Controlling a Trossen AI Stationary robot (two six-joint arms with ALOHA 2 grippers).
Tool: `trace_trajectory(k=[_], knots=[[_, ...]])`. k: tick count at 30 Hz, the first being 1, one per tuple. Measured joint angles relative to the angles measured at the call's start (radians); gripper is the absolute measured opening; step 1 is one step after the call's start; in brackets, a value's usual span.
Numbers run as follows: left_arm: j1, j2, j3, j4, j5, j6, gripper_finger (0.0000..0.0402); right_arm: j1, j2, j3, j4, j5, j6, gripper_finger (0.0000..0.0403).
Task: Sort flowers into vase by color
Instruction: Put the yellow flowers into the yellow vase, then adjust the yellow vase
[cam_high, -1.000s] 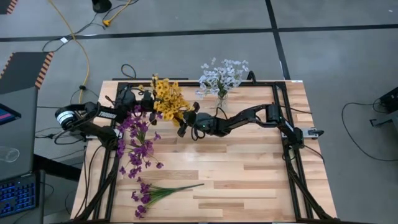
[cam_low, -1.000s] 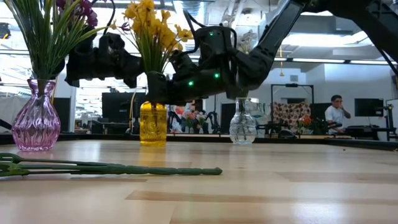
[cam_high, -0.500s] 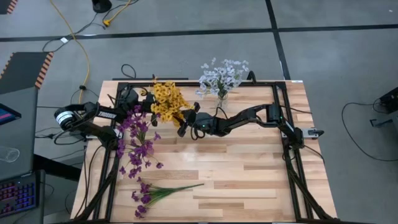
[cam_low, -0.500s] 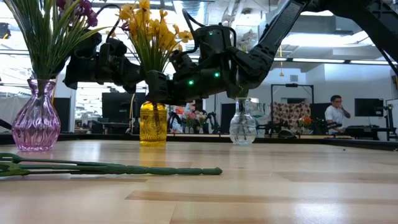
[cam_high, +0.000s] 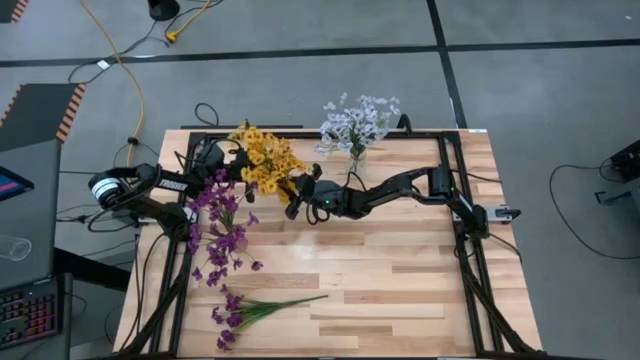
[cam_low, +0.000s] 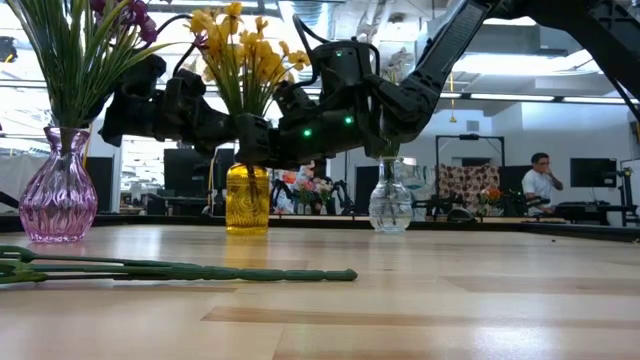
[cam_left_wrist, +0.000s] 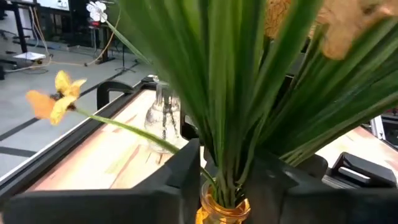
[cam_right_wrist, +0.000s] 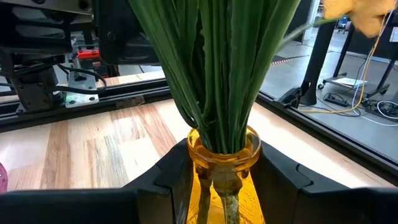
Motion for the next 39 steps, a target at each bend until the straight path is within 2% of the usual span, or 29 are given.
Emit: trace_trajectory(k=[5, 10, 16, 24, 29, 39], knots=[[0.004, 0.000, 0.000, 0.004, 0.003, 0.001, 0.0139, 0.001, -0.001, 0.001, -0.003, 0.000, -0.001, 0.0168], [0.031, -0.005, 0.000, 0.007, 0.019, -0.024, 0.0164, 0.001, -0.001, 0.001, -0.003, 0.000, -0.001, 0.0168], [0.073, -0.007, 0.000, 0.013, 0.128, -0.096, 0.0170, 0.001, -0.001, 0.001, -0.003, 0.000, 0.000, 0.0168], [0.112, -0.039, 0.000, 0.018, 0.141, -0.113, 0.0170, 0.000, -0.001, 0.001, -0.008, 0.000, -0.008, 0.0173], [0.152, -0.081, 0.001, 0.016, 0.193, -0.113, 0.0170, 0.000, -0.001, 0.001, -0.010, 0.000, -0.008, 0.0189], [0.235, -0.218, 0.001, -0.211, 0.198, -0.043, 0.0170, 0.000, -0.001, 0.001, -0.011, 0.000, -0.008, 0.0201]])
